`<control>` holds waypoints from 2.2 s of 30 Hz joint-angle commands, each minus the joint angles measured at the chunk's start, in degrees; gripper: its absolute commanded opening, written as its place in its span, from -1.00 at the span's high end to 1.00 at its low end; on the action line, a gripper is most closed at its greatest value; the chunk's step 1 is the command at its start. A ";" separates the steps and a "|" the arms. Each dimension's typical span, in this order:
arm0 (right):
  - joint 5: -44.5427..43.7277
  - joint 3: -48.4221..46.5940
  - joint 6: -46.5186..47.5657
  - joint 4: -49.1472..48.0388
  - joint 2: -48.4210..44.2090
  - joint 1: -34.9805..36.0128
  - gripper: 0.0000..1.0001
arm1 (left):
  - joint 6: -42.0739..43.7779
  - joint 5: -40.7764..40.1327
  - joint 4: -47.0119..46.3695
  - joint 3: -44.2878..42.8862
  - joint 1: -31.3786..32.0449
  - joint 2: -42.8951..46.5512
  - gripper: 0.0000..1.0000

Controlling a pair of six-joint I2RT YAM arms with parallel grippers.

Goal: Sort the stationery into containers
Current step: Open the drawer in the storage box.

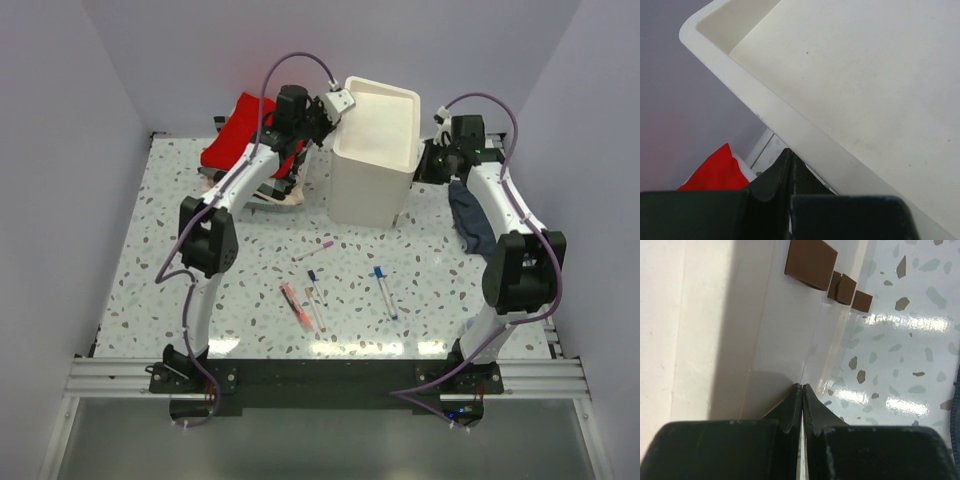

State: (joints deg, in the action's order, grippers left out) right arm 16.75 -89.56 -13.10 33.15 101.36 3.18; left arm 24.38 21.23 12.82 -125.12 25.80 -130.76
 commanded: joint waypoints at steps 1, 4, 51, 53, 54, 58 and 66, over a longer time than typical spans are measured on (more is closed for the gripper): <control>3.55 -0.18 0.53 2.45 -2.75 1.57 1.00 | -1.79 6.46 -3.68 -2.50 5.93 -1.52 1.00; 2.59 -1.14 1.50 3.33 -3.01 1.57 1.00 | -1.44 2.77 -4.29 -1.18 5.93 -0.47 1.00; 49.69 3.60 -70.74 -76.30 24.94 -22.08 -0.28 | -0.20 -5.88 11.70 -6.72 1.44 13.78 -0.65; 49.52 3.43 -71.18 -76.56 24.67 -22.16 -0.28 | -1.00 -4.10 11.35 -5.66 1.79 13.51 -0.62; 49.60 3.25 -71.36 -76.56 24.67 -22.08 -0.29 | -2.05 -2.70 11.00 -5.49 1.80 13.43 -0.62; 49.08 2.37 -72.32 -77.35 25.29 -21.99 -0.29 | -3.64 -0.50 10.74 -5.22 1.88 11.59 -0.58; 48.64 1.23 -72.85 -76.21 26.26 -20.67 -0.30 | -4.08 -0.84 10.56 -4.96 2.32 9.56 -0.51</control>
State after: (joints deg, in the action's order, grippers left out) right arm 65.39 -85.71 -84.68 -41.58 127.24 -18.52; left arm 21.93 19.22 23.90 -129.95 28.16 -120.92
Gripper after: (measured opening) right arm 0.648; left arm 0.761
